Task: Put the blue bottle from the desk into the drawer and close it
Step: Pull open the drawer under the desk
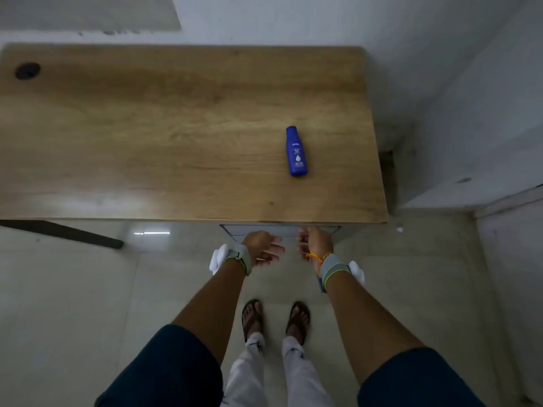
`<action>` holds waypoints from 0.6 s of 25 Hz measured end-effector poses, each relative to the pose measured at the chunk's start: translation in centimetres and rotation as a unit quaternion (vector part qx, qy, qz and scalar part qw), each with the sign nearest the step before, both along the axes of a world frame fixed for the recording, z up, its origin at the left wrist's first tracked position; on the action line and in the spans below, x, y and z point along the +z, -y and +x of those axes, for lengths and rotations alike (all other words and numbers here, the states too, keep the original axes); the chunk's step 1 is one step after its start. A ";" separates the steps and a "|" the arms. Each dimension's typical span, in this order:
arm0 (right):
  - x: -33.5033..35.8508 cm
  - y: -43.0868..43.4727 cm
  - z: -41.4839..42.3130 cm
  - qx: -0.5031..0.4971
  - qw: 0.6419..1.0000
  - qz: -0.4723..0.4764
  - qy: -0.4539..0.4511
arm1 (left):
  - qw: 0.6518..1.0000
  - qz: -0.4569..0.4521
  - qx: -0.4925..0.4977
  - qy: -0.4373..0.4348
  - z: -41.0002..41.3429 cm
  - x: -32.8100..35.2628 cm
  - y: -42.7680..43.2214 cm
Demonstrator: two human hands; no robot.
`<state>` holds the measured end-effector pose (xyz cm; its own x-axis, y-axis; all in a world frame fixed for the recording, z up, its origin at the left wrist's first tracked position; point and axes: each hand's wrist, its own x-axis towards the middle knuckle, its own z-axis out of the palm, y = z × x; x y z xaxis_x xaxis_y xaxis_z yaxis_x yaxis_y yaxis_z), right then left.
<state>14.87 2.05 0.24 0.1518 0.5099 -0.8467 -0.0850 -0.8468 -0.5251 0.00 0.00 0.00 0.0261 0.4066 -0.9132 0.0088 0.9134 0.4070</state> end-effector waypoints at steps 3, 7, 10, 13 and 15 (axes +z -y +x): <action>-3.3 -0.4 -0.3 -0.035 0.997 -0.041 -0.046 | 0.995 -0.010 0.097 0.009 0.3 -3.6 -0.1; -6.4 -0.9 -1.4 -0.082 0.991 -0.017 -0.104 | 0.962 0.034 0.265 0.058 0.2 -7.4 -0.6; -8.2 -1.2 -1.8 -0.117 0.984 0.005 -0.131 | 0.945 0.070 0.307 0.087 0.1 -9.5 -1.3; -9.7 -0.9 -1.7 -0.143 0.981 0.015 -0.128 | 0.933 0.087 0.335 0.102 0.3 -10.5 -1.5; -10.5 -0.8 -1.8 -0.153 0.980 0.034 -0.122 | 0.930 0.093 0.339 0.108 0.4 -11.2 -1.5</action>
